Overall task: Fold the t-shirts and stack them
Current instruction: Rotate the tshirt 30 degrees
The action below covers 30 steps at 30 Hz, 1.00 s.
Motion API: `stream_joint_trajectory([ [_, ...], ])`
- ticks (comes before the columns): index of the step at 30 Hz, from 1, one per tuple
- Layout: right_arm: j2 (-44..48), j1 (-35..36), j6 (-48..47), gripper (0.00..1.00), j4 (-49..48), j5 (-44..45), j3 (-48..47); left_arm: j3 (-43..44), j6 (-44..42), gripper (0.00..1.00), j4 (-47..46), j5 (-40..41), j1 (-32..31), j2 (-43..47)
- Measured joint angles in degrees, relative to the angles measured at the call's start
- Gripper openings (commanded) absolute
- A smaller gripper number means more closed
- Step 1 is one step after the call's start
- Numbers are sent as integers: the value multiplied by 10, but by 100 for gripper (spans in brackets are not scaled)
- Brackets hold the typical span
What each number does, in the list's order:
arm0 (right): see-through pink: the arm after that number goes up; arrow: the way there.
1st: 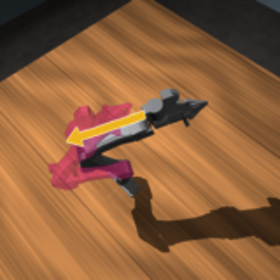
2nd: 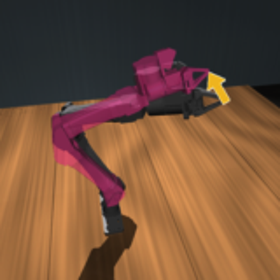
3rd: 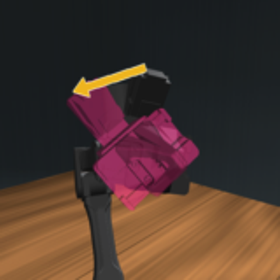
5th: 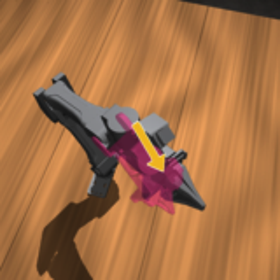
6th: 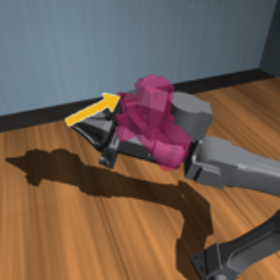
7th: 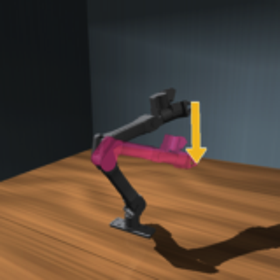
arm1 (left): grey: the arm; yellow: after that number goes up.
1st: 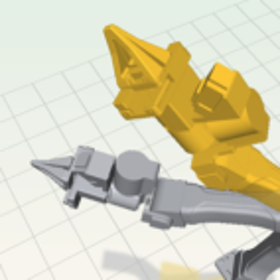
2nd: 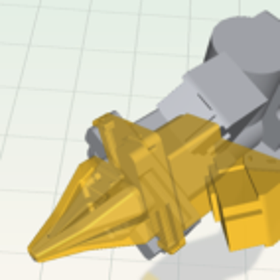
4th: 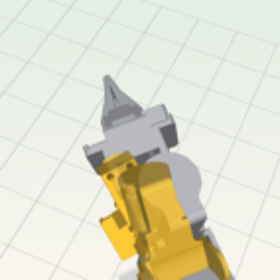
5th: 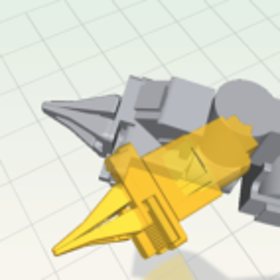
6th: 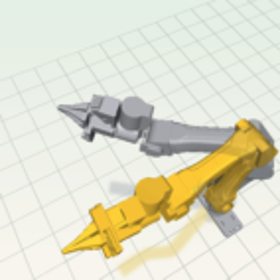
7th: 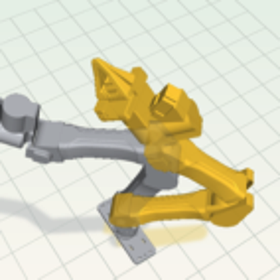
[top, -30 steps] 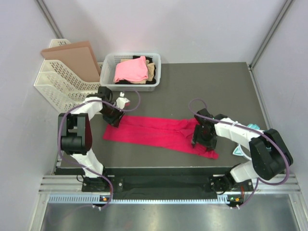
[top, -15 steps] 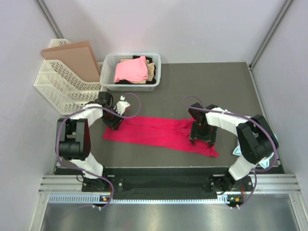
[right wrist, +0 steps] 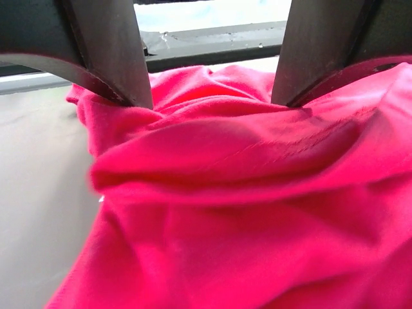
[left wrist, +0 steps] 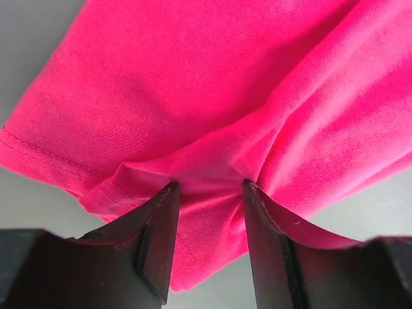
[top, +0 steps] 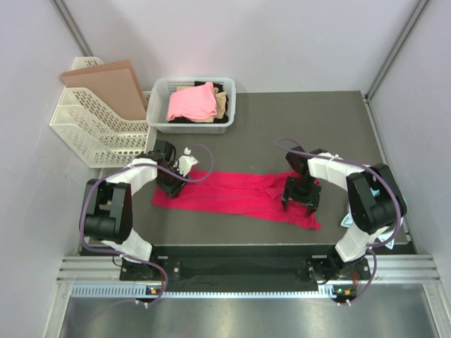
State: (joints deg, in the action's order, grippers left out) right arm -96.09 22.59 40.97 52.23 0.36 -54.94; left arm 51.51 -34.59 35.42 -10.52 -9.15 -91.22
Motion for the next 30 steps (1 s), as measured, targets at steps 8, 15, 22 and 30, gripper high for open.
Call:
stream_joint_trajectory([
  [8,-42,-82,-40,71,21,0,-52,-3,20,50,12,4,-23,7],
  [15,-121,-105,-72,69,63,58,-169,45,49,50,83,-22,-70,-33],
  [22,-184,-112,-91,67,99,98,-265,96,93,48,118,-37,-98,-82],
  [30,-235,-161,-99,66,113,116,-353,153,139,48,127,-66,-120,-123],
])
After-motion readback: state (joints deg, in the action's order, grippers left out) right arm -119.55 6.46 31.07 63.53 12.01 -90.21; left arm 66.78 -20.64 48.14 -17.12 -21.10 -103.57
